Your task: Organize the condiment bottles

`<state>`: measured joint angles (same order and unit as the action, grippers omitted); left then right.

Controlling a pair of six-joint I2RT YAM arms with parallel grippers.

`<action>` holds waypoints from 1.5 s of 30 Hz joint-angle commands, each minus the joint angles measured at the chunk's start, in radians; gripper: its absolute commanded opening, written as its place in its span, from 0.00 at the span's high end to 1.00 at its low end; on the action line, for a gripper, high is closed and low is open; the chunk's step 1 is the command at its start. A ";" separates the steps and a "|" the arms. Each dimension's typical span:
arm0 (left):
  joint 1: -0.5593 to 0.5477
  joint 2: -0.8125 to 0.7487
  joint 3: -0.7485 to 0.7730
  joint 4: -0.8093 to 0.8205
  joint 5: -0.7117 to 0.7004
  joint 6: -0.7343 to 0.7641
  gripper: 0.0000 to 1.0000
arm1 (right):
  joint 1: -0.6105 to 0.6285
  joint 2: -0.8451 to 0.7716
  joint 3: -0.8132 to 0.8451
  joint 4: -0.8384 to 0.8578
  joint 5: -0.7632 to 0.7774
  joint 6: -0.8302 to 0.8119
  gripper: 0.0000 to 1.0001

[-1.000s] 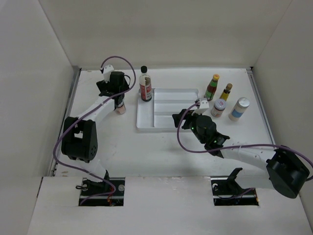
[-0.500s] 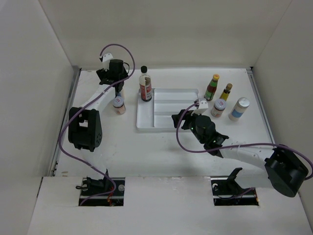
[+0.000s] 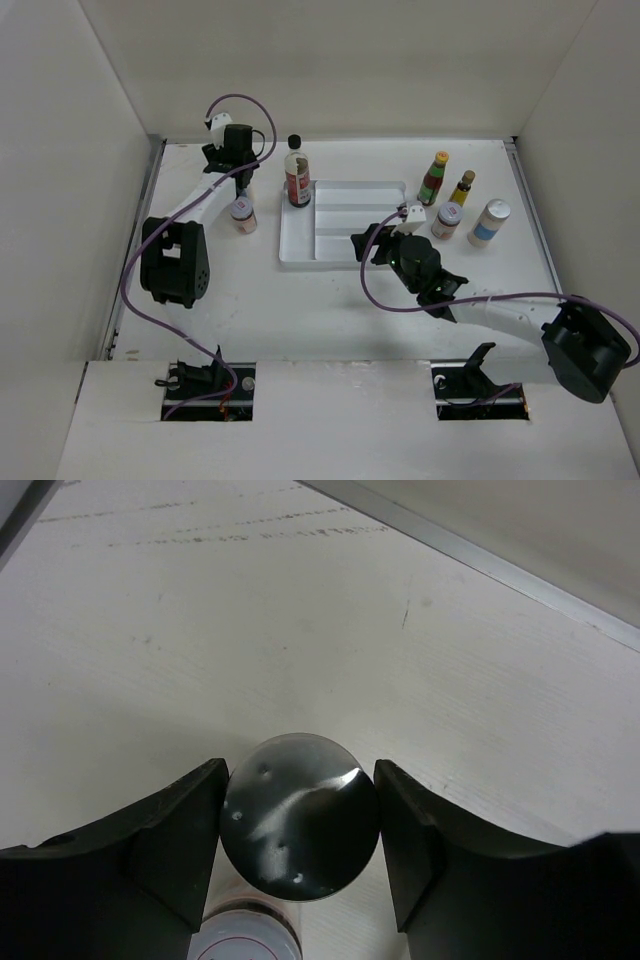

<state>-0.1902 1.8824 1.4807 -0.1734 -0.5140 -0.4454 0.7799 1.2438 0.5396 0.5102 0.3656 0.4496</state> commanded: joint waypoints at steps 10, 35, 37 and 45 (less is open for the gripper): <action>-0.087 -0.453 -0.154 0.147 -0.127 0.022 0.74 | -0.001 -0.055 -0.006 0.080 -0.005 0.012 0.20; -0.421 -0.310 -0.315 0.426 -0.142 0.059 0.74 | -0.012 -0.070 -0.017 0.080 0.007 0.021 0.20; -0.421 -0.276 -0.297 0.437 -0.152 0.076 0.74 | -0.012 -0.072 -0.018 0.080 0.007 0.021 0.20; -0.427 -0.210 -0.307 0.453 -0.153 0.077 0.52 | -0.015 -0.066 -0.018 0.080 0.007 0.021 0.19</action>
<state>-0.6144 1.6947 1.1217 0.1596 -0.6468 -0.3737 0.7715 1.1961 0.5209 0.5323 0.3664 0.4644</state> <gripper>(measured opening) 0.559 0.803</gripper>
